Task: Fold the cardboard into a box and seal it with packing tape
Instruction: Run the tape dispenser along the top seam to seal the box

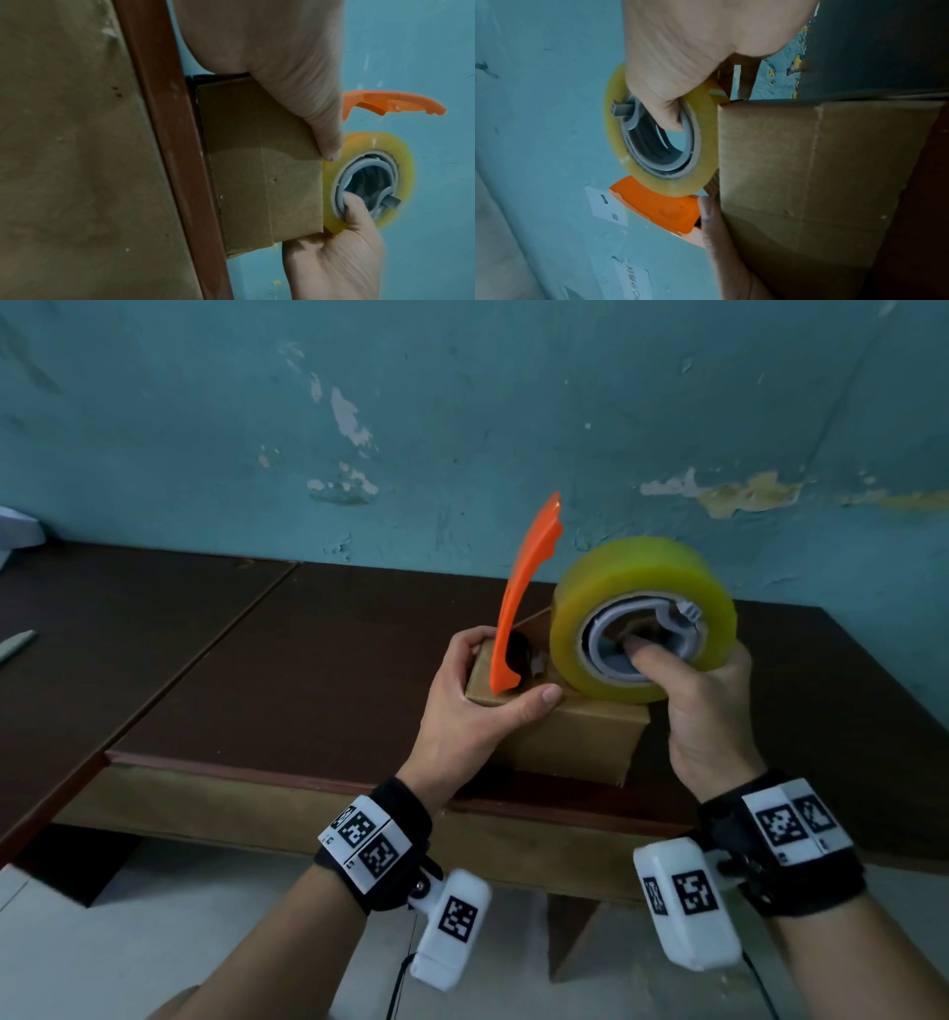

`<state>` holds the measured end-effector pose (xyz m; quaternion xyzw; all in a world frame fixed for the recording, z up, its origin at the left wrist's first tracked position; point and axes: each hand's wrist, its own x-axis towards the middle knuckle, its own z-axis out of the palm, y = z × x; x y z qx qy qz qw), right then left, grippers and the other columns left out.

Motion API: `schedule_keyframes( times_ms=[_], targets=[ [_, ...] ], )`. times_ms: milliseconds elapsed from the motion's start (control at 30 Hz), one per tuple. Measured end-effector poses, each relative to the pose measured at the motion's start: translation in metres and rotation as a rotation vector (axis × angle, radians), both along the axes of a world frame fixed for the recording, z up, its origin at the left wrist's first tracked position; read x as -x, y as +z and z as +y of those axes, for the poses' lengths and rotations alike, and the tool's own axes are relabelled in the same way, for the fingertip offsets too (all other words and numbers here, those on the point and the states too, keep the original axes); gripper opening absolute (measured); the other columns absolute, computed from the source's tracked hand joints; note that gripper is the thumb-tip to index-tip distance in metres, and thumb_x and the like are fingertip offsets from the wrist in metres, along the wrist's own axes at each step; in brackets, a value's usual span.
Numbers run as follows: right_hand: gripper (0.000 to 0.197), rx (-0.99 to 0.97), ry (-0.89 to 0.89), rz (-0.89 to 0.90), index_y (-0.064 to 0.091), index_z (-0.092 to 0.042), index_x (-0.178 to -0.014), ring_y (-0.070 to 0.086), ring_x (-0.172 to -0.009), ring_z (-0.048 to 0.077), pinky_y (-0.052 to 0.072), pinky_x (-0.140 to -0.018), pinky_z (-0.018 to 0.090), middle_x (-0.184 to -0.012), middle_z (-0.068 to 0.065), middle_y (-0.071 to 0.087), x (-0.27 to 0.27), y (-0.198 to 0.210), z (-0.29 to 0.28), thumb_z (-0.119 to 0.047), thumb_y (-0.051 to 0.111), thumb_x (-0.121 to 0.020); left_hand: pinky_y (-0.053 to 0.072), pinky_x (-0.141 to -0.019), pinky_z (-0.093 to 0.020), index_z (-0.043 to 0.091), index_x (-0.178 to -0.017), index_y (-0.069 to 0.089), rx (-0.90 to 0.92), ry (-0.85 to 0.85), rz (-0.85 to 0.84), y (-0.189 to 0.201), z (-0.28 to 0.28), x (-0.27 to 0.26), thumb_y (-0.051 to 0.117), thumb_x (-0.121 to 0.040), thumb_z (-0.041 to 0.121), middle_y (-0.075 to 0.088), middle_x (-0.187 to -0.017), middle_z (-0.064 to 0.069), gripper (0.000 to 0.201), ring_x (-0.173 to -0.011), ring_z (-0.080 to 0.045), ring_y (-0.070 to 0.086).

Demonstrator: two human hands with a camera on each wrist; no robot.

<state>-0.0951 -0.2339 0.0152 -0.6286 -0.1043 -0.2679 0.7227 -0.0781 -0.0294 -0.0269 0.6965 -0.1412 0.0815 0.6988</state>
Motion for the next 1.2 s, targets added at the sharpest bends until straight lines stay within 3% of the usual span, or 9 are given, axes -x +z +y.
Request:
schedule_keyframes(
  times_ms=[133, 367, 533, 633, 833, 933, 1000, 1100, 1200],
  targets=[
    [0.029, 0.025, -0.008, -0.007, 0.071, 0.001, -0.115, 0.073, -0.108, 0.027, 0.059, -0.089, 0.034, -0.108, 0.011, 0.076, -0.003, 0.001, -0.006, 0.014, 0.064, -0.09, 0.058, -0.092, -0.029, 0.026, -0.127, 0.06, -0.006, 0.006, 0.005, 0.001, 0.003, 0.0, 0.091, -0.068, 0.049, 0.071, -0.119, 0.003, 0.07, -0.111, -0.011, 0.069],
    [0.028, 0.106, 0.014, 0.003, 0.071, 0.003, -0.115, 0.072, -0.111, 0.03, 0.058, -0.097, 0.045, -0.113, 0.018, 0.075, -0.003, 0.006, -0.016, 0.006, 0.069, -0.088, 0.056, -0.104, -0.047, 0.032, -0.123, 0.061, -0.058, 0.042, -0.01, -0.001, 0.004, -0.003, 0.09, -0.066, 0.056, 0.069, -0.122, 0.004, 0.068, -0.117, -0.015, 0.066],
    [0.029, 0.119, 0.007, 0.014, 0.075, -0.008, -0.105, 0.073, -0.108, 0.028, 0.059, -0.097, 0.047, -0.103, 0.005, 0.079, -0.001, 0.013, -0.027, 0.012, 0.067, -0.086, 0.058, -0.093, -0.03, 0.023, -0.127, 0.061, -0.032, 0.04, -0.022, 0.001, 0.006, -0.001, 0.087, -0.064, 0.056, 0.068, -0.12, 0.004, 0.076, -0.111, -0.007, 0.067],
    [0.028, 0.162, -0.02, 0.028, 0.075, -0.008, -0.102, 0.073, -0.106, 0.031, 0.057, -0.099, 0.054, -0.103, 0.011, 0.077, 0.0, 0.016, -0.036, 0.012, 0.068, -0.084, 0.056, -0.088, -0.023, 0.02, -0.128, 0.06, -0.025, 0.026, -0.026, 0.003, 0.007, -0.001, 0.087, -0.064, 0.055, 0.067, -0.12, 0.003, 0.078, -0.107, -0.005, 0.067],
    [0.029, 0.179, -0.047, 0.013, 0.074, -0.008, -0.104, 0.073, -0.106, 0.03, 0.057, -0.098, 0.054, -0.106, 0.017, 0.077, 0.001, 0.018, -0.037, 0.012, 0.069, -0.083, 0.057, -0.099, -0.035, 0.025, -0.129, 0.06, -0.063, 0.019, -0.021, 0.003, 0.011, -0.002, 0.089, -0.062, 0.058, 0.066, -0.123, 0.005, 0.08, -0.115, -0.009, 0.065],
    [0.032, 0.177, -0.036, 0.015, 0.074, -0.01, -0.103, 0.074, -0.106, 0.028, 0.058, -0.098, 0.049, -0.103, 0.008, 0.078, 0.002, 0.019, -0.039, 0.014, 0.067, -0.083, 0.055, -0.104, -0.041, 0.025, -0.129, 0.059, -0.082, 0.02, -0.028, 0.003, 0.014, -0.001, 0.091, -0.062, 0.056, 0.067, -0.125, 0.004, 0.08, -0.119, -0.012, 0.064],
    [0.034, 0.185, -0.022, 0.014, 0.073, -0.01, -0.103, 0.073, -0.107, 0.028, 0.058, -0.098, 0.049, -0.103, 0.008, 0.077, 0.003, 0.019, -0.038, 0.016, 0.065, -0.083, 0.056, -0.102, -0.04, 0.024, -0.128, 0.06, -0.083, 0.016, -0.028, 0.004, 0.015, -0.001, 0.091, -0.063, 0.055, 0.067, -0.123, 0.004, 0.079, -0.117, -0.012, 0.065],
    [0.033, 0.182, -0.018, 0.014, 0.071, -0.002, -0.111, 0.072, -0.11, 0.031, 0.057, -0.1, 0.052, -0.11, 0.019, 0.075, 0.002, 0.019, -0.039, 0.016, 0.064, -0.084, 0.057, -0.098, -0.033, 0.022, -0.129, 0.059, -0.075, 0.0, -0.025, 0.005, 0.016, -0.001, 0.09, -0.063, 0.054, 0.067, -0.123, 0.004, 0.08, -0.114, -0.011, 0.066],
    [0.033, 0.173, -0.012, 0.01, 0.072, -0.007, -0.106, 0.073, -0.108, 0.028, 0.059, -0.097, 0.046, -0.105, 0.011, 0.076, 0.003, 0.02, -0.038, 0.016, 0.064, -0.084, 0.056, -0.095, -0.026, 0.02, -0.129, 0.059, -0.066, -0.004, -0.028, 0.006, 0.016, 0.0, 0.089, -0.062, 0.054, 0.067, -0.123, 0.004, 0.081, -0.114, -0.009, 0.066]
  ],
)
